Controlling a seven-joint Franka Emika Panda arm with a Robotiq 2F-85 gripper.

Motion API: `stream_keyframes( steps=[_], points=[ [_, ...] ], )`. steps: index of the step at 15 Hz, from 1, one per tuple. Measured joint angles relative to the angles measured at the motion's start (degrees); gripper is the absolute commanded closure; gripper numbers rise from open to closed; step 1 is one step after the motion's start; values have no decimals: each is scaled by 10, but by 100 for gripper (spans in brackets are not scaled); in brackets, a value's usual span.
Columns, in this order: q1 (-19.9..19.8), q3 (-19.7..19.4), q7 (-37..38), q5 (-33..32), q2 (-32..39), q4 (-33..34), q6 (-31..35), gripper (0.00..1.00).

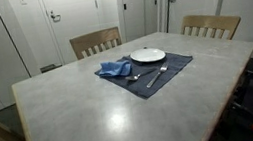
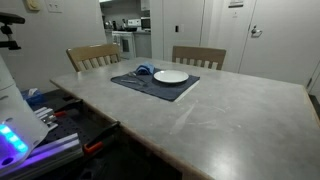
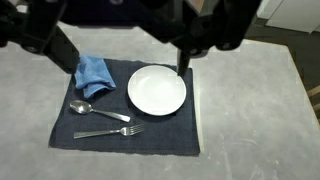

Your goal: Use the towel to wipe the plate

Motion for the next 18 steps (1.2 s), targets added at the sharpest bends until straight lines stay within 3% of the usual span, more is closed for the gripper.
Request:
stream_keyframes(
  steps=[18],
  points=[
    [53,31,-10,32,221,131,57,0]
  ],
)
